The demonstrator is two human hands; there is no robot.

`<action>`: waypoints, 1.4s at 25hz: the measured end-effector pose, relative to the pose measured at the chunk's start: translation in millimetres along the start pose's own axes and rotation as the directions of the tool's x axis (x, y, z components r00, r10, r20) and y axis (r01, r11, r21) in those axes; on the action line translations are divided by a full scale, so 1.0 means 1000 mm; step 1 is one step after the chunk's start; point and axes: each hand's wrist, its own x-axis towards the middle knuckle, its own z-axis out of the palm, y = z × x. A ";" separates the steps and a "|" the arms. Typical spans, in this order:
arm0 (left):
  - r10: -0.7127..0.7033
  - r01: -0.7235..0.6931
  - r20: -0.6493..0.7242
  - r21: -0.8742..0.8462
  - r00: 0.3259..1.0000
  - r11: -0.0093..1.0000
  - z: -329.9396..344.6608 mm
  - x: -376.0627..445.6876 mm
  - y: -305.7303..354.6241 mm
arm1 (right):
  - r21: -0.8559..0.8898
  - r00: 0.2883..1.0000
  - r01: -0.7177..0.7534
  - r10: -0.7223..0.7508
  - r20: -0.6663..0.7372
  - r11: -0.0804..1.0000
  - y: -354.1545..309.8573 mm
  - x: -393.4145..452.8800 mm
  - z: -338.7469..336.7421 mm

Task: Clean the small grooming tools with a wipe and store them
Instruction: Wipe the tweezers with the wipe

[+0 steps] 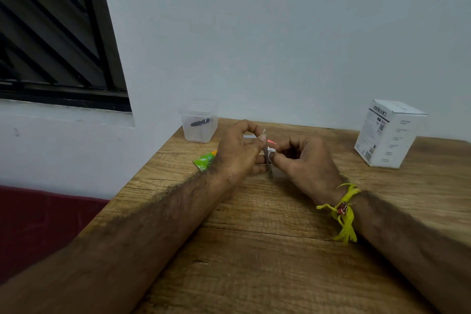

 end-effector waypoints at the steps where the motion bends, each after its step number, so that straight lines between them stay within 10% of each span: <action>1: 0.011 -0.011 -0.012 0.003 1.000 1.000 -0.001 0.001 0.001 | 0.039 0.999 -0.006 0.007 -0.036 0.999 -0.001 0.000 0.001; 8: 0.037 -0.030 -0.185 0.039 0.982 0.999 -0.019 0.011 0.003 | 0.158 0.961 -0.037 0.078 -0.267 0.987 0.012 0.007 0.005; 20: 0.093 -0.076 -0.061 0.235 0.994 0.969 -0.007 0.000 0.001 | -0.023 0.940 0.028 -0.034 -0.340 0.999 0.013 0.001 -0.003; 35: 0.461 -0.099 -0.326 0.721 0.826 0.686 -0.074 0.027 0.044 | -0.323 0.918 0.321 -0.376 -0.125 0.890 0.020 0.000 -0.001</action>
